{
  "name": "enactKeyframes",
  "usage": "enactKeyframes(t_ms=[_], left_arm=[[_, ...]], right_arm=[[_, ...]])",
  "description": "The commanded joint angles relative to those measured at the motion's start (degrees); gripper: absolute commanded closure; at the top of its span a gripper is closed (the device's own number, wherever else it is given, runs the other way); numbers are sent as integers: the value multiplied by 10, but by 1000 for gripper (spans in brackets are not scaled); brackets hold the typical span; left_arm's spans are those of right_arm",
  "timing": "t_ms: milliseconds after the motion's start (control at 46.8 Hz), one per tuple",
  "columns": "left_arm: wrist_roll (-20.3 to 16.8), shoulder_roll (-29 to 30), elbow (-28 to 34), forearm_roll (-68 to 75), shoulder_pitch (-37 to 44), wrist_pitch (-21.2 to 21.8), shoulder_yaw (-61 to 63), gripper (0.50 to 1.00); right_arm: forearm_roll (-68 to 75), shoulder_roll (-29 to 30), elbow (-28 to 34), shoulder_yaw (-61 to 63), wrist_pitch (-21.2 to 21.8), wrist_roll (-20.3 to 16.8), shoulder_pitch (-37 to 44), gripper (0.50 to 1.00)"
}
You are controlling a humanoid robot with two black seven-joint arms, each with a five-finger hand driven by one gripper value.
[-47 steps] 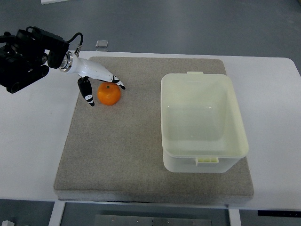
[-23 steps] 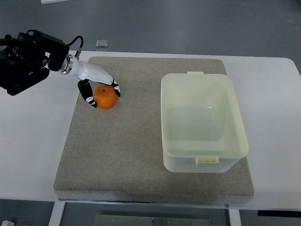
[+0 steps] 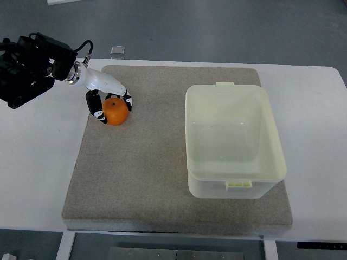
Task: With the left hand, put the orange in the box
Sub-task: 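Close the left hand's fingers around the orange, then lift the orange with the left hand and carry it over the box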
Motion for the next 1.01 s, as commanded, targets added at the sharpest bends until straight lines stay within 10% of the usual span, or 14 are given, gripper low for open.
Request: enactKeyframes(t_ms=[0,513,984], left_arm=[[0,-1,1,-5,-1,1,-1,1000],[0,4,-14,-15,-46,2,-36,1000],[0,51,-189,-13,-96,1,-141,1000]], right_arm=[[0,0,0,0,0,0,0,568],[0,0,0,0,0,0,0,568],[0,0,0,0,0,0,0,568]])
